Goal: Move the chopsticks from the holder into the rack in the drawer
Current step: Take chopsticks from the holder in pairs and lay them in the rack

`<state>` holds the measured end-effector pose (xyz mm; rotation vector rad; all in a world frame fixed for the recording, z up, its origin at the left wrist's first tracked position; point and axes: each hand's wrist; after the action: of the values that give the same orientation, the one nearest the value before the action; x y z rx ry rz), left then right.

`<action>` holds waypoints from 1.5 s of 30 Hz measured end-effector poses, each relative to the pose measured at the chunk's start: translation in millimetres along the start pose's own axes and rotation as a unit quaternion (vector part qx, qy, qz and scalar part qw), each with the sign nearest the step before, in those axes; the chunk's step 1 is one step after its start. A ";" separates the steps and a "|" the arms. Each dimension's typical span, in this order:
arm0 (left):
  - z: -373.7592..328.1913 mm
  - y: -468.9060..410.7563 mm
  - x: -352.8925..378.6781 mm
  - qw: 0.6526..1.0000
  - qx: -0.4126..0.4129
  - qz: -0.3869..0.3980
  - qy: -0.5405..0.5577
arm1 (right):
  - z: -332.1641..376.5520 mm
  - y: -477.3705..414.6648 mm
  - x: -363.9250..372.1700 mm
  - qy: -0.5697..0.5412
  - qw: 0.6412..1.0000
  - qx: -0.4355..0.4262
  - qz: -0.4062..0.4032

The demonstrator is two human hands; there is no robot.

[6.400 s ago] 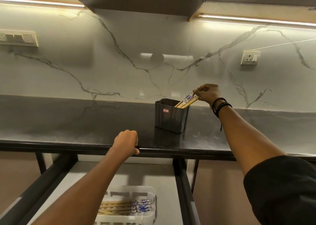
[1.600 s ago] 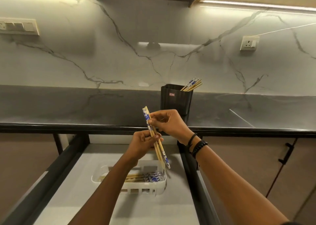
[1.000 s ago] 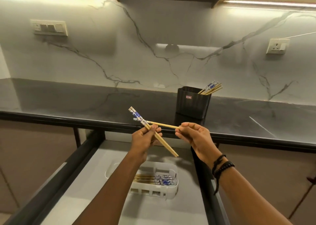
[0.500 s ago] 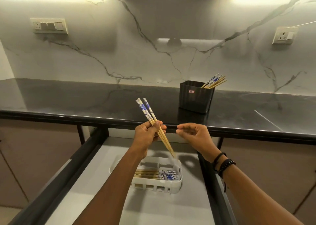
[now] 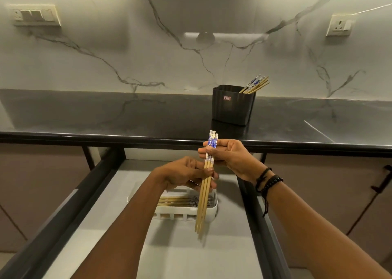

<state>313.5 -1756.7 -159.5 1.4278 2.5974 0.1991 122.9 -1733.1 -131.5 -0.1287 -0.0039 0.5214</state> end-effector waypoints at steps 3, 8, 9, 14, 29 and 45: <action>-0.1 -1.1 1.6 0.999 0.002 -0.046 -0.015 | 0.6 -0.2 -1.5 -0.014 1.000 -0.015 -0.010; -0.9 -15.9 13.3 0.895 0.150 -0.402 -0.125 | -0.7 -6.3 -8.7 -0.115 0.976 -0.092 -0.158; -1.7 -17.7 16.4 0.854 0.176 -0.464 -0.155 | -0.7 -6.2 -10.9 -0.147 0.966 -0.106 -0.184; -0.4 -28.0 34.1 0.907 0.157 -0.387 -0.063 | -7.1 -7.7 -11.8 -0.239 0.931 -0.142 -0.236; -10.6 -24.7 33.5 0.836 0.274 -0.308 0.363 | -15.9 -17.9 17.9 -0.352 0.915 -0.102 -0.167; -13.7 -8.5 10.4 0.799 0.265 -0.334 0.424 | -11.0 -10.0 8.8 -0.318 0.945 -0.070 -0.017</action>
<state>298.1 -1752.9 -148.6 0.3740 3.9598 -0.0139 135.9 -1738.7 -141.4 -0.0934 -0.6758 0.5101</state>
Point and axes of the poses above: each hand's wrist, its own y-axis away from the middle knuckle, its own x-axis out of the palm, z = x × y, and after that the axes turned 11 degrees about z, right-handed
